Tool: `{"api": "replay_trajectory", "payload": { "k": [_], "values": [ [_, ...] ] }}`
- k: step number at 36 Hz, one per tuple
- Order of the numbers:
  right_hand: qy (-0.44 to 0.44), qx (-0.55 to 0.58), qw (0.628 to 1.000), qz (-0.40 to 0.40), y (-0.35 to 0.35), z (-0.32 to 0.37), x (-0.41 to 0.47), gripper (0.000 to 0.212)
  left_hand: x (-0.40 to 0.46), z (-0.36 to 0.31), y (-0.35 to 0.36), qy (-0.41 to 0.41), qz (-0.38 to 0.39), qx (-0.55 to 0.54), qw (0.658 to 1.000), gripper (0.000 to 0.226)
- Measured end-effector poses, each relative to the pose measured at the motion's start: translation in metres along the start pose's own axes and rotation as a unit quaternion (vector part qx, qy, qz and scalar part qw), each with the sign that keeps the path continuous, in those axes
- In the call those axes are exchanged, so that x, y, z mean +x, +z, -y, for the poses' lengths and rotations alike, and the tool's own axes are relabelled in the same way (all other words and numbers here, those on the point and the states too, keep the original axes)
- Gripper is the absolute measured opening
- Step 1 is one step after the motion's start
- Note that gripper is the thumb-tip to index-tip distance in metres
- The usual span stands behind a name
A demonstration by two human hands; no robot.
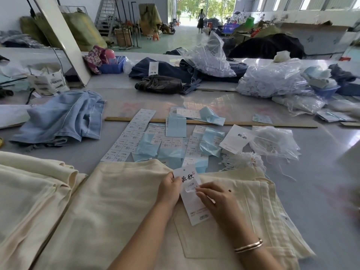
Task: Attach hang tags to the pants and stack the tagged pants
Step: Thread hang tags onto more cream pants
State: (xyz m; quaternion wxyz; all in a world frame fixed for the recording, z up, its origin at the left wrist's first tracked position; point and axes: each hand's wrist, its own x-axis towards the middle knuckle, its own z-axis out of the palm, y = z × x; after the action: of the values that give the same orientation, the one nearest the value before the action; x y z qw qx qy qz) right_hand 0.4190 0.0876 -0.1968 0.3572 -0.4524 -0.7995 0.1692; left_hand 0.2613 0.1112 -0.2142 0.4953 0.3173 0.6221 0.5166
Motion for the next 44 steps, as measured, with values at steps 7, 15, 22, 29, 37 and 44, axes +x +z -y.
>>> {"api": "replay_trajectory", "payload": {
  "k": [7,15,22,29,37,44],
  "values": [
    [-0.006,-0.061,0.998,0.011,-0.001,0.002,0.001,0.012,-0.002,-0.005,0.0,-0.003,-0.008,-0.016,1.0,0.009],
    [-0.043,-0.087,0.995,0.009,0.005,-0.004,0.0,0.011,0.0,-0.005,-0.002,-0.031,0.019,-0.015,0.999,0.031],
    [-0.003,-0.002,0.994,0.114,0.004,-0.011,0.001,0.015,0.003,-0.006,-0.002,-0.062,0.006,-0.08,0.995,0.024],
    [0.074,0.129,0.988,0.031,-0.007,-0.018,0.013,0.025,-0.005,0.004,0.0,0.078,-0.036,0.098,0.991,0.043],
    [0.109,-0.247,0.961,0.065,-0.042,-0.094,0.088,0.023,-0.028,0.017,0.013,0.236,-0.021,0.322,0.917,0.073],
    [0.008,-0.418,0.898,0.136,-0.026,-0.117,0.103,0.029,-0.032,0.012,0.015,0.325,-0.053,0.398,0.856,0.071]
  ]
}}
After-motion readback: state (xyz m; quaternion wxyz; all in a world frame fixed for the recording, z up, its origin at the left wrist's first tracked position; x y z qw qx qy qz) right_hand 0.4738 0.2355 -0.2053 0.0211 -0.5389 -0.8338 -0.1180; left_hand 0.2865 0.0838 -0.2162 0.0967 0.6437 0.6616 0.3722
